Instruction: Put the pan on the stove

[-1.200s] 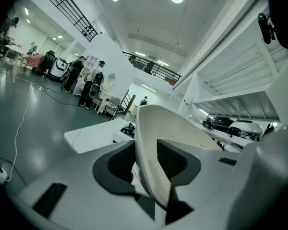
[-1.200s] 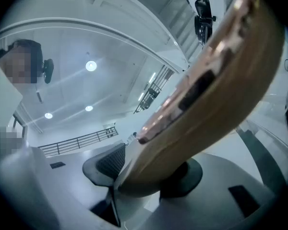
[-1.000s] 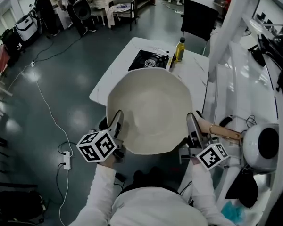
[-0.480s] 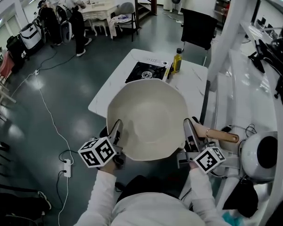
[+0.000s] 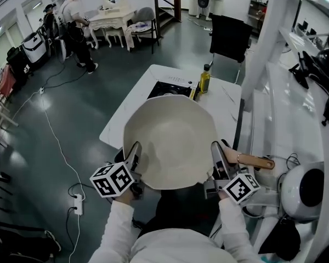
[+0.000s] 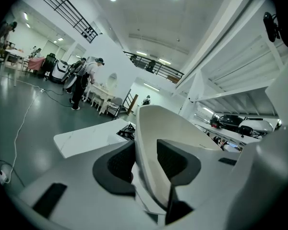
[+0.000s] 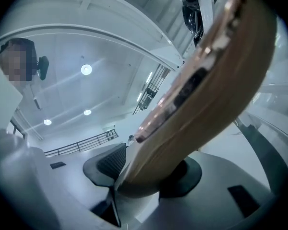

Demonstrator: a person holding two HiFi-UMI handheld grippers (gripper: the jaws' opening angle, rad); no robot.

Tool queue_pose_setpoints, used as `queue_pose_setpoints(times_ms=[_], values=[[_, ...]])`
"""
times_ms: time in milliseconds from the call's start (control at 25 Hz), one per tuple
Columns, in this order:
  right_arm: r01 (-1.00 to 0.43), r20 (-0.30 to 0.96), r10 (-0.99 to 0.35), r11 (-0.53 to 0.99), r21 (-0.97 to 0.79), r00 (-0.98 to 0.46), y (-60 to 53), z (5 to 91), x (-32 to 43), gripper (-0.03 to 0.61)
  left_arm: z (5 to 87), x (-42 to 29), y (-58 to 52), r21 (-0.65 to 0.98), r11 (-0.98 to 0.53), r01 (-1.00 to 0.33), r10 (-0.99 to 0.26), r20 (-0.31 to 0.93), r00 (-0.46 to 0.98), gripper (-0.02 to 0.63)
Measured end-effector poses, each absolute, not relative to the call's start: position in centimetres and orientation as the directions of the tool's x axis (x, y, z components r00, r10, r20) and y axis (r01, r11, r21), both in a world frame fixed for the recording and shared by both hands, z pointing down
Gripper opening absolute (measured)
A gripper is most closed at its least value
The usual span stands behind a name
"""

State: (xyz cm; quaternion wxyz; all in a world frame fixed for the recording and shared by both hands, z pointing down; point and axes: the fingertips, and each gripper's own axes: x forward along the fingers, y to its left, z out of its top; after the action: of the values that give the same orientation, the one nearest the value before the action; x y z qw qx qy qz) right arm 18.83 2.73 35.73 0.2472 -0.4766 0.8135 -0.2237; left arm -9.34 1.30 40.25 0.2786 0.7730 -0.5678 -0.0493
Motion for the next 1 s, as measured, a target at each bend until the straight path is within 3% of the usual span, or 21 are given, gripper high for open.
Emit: queue_pose_setpoints(times_ms=[1000], values=[[-0.7,-0.138,-0.917,0.377,-0.607,-0.374,-17.8,36.6,14.9,0.225,41.3,-13.1,-21.0,0.5,-0.245,-0.831,-0.873,0.259,0.413,0.144]])
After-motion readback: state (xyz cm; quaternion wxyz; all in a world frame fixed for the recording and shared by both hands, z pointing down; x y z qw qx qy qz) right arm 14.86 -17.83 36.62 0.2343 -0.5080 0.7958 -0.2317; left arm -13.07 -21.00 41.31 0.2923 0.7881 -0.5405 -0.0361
